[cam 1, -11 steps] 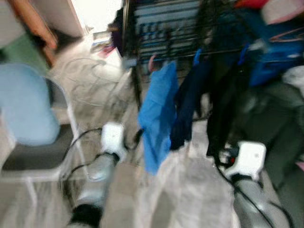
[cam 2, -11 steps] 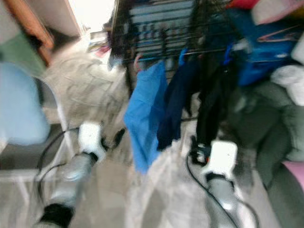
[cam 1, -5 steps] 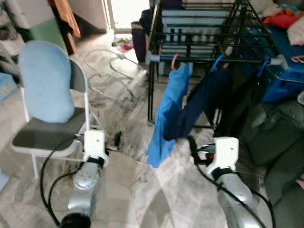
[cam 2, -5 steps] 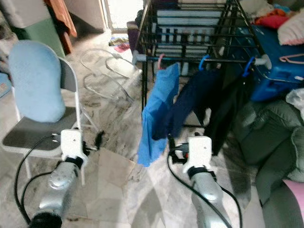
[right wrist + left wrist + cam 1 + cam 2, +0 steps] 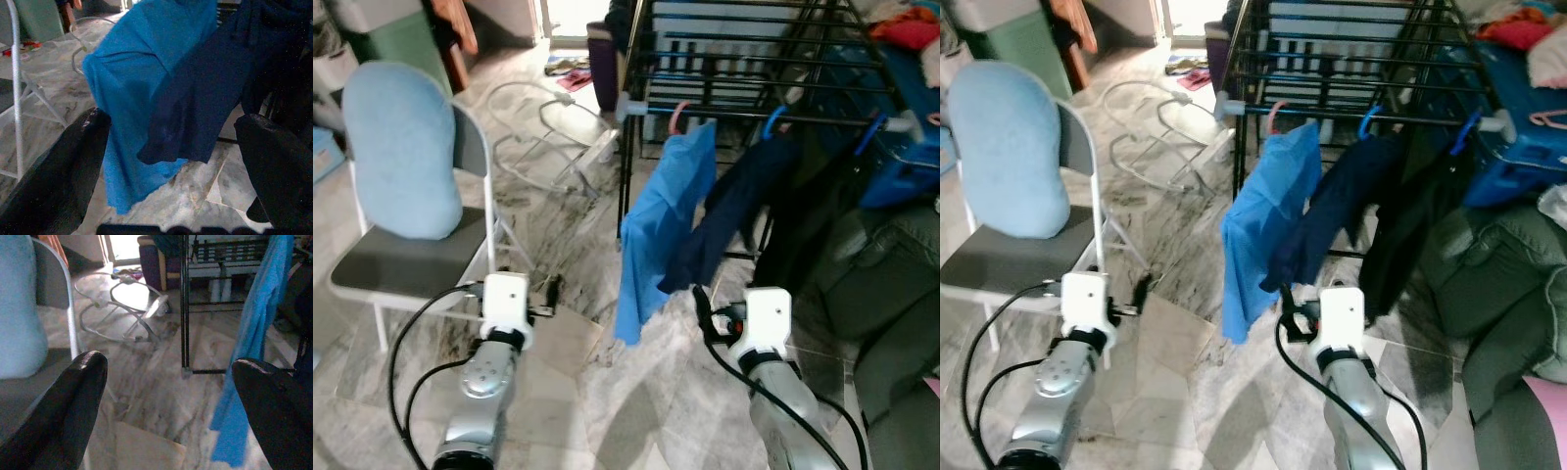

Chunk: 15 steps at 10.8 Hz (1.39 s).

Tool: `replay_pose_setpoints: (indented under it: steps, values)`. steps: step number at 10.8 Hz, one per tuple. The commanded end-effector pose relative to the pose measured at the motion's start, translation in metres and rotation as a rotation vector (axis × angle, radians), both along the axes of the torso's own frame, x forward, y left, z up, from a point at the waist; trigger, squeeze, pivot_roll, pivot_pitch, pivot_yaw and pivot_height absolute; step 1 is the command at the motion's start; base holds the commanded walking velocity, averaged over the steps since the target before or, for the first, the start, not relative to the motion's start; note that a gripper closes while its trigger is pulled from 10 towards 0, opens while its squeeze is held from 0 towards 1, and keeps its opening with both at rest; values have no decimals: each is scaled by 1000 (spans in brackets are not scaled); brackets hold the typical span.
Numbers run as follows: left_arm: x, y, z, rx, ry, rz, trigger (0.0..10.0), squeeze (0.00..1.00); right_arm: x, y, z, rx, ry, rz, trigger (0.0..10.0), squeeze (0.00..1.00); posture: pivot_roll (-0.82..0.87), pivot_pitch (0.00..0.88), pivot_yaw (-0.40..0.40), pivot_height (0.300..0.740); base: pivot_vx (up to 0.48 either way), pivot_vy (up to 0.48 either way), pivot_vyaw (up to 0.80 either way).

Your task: Hang hanger

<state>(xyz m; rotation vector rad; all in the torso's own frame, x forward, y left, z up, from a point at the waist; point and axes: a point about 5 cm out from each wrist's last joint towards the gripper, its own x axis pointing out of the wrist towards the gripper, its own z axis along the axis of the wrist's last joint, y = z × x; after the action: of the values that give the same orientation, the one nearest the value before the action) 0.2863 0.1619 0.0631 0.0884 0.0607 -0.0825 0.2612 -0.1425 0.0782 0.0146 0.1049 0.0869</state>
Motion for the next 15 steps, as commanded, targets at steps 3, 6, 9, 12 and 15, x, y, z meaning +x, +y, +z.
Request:
replay_pose_setpoints:
  steps: [3, 6, 9, 12, 15]
  values:
    - [9, -7, -3, -11, 39, -35, 10000, 0, -2, -7, -3, -7, 7, -47, 10000, 0, -130, 83, 26, 740, 0, 0, 0]
    - [20, -15, 2, -22, 29, -78, 10000, 0, -7, 1, -5, -10, 1, 14, 10000, 0, -154, 64, 49, 740, 0, -251, 0]
    - [18, -13, -3, -20, 46, -81, 10000, 0, -2, 6, -2, -6, -7, 28, 10000, 0, -167, 61, 58, 740, 0, -301, 0]
    - [22, -19, -1, -1, 38, -94, 10000, 0, -2, 3, 1, -19, -20, 28, 10000, 0, -197, 61, 70, 740, 0, 0, 0]
    - [25, -28, -2, -38, 38, -114, 10000, 0, -7, -4, 1, -28, -19, -5, 10000, 0, -221, 65, 77, 740, 0, 0, 0]
